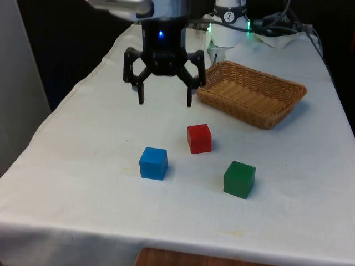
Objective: Pick up the blue cube and place it into the basket.
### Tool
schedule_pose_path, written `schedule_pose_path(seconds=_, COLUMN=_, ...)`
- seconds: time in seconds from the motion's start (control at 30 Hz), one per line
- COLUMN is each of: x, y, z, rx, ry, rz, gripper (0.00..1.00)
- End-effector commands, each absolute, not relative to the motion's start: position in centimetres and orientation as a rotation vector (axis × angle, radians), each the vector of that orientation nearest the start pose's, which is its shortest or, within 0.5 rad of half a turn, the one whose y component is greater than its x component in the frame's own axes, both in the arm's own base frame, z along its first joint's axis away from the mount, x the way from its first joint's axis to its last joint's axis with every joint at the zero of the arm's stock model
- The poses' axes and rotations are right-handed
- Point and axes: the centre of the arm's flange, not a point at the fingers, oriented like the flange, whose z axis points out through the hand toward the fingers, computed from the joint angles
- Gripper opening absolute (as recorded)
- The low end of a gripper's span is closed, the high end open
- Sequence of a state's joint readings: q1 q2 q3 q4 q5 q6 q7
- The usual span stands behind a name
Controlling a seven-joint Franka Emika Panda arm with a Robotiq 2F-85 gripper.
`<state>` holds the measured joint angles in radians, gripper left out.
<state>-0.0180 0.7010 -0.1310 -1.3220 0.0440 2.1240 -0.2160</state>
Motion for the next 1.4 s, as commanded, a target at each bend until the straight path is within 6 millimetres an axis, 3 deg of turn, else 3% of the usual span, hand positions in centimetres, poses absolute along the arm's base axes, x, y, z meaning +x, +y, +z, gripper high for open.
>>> schedule_pose_path(seconds=0.0, x=74.4, y=-8.8, z=32.6, rx=-3.186, ry=-0.138, rz=-0.152, gripper=1.00)
schedule_pose_path(seconds=0.37, x=75.2, y=-9.7, z=29.1, rx=-3.165, ry=-0.162, rz=-0.148, gripper=1.00)
schedule_pose_path(seconds=0.63, x=75.2, y=-9.7, z=28.8, rx=-3.165, ry=-0.162, rz=-0.145, gripper=1.00)
schedule_pose_path(seconds=0.8, x=75.2, y=-10.5, z=27.3, rx=-3.163, ry=-0.158, rz=-0.134, gripper=1.00)
schedule_pose_path(seconds=0.83, x=75.1, y=-10.2, z=27.9, rx=-3.171, ry=-0.155, rz=-0.129, gripper=1.00)
schedule_pose_path(seconds=1.07, x=75.5, y=-11.9, z=25.3, rx=-3.158, ry=-0.156, rz=-0.135, gripper=1.00)
schedule_pose_path(seconds=1.37, x=75.8, y=-12.8, z=23.7, rx=-3.160, ry=-0.154, rz=-0.130, gripper=1.00)
